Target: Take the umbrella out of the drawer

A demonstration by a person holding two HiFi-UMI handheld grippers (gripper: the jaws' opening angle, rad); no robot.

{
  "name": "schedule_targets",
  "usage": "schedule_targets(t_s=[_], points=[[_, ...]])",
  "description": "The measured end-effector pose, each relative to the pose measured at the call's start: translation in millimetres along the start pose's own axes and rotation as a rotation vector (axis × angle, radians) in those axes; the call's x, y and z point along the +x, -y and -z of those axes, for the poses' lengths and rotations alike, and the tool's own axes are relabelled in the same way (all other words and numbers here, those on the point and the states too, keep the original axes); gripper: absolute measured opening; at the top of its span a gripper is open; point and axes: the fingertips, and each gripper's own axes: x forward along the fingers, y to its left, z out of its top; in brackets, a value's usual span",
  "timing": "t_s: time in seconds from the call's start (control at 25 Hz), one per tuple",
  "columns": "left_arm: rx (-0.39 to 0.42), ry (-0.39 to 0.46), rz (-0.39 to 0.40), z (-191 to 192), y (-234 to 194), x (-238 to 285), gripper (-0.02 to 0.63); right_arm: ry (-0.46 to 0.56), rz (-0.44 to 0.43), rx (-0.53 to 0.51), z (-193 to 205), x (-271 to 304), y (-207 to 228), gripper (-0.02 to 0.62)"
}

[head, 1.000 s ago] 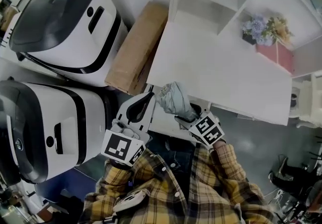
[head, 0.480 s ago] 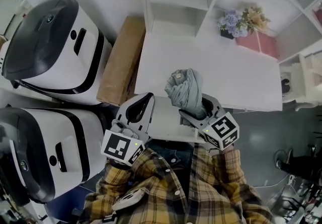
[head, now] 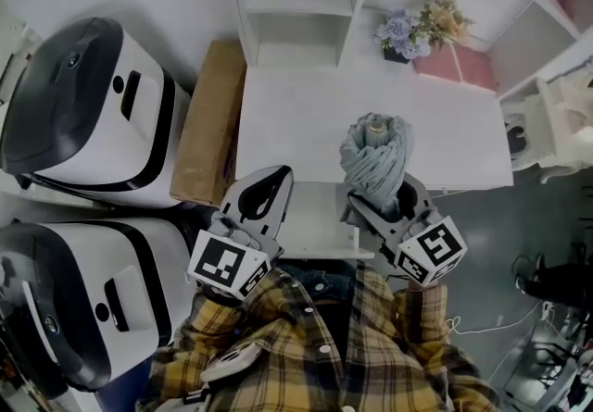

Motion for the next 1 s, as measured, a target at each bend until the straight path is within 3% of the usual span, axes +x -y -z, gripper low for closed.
schedule_targets(t_s=[0.28,0.44,1.0], points=[[0.011,-0.007,0.079,-1.4,17.7,12.3,0.018,0.13,0.076,0.105,-14.3,-25.1,15.7,0.304],[0.01,-0.014,0.091,1.2,21.2,15.1,0.018,0.155,0.102,0.122,-14.9,-34.3,23.5,0.304],[0.017,-0.036,0.073,7.0,21.0,13.2,0.018,0.164,0.061,0.095,-20.9,-28.5,19.8,0.304]])
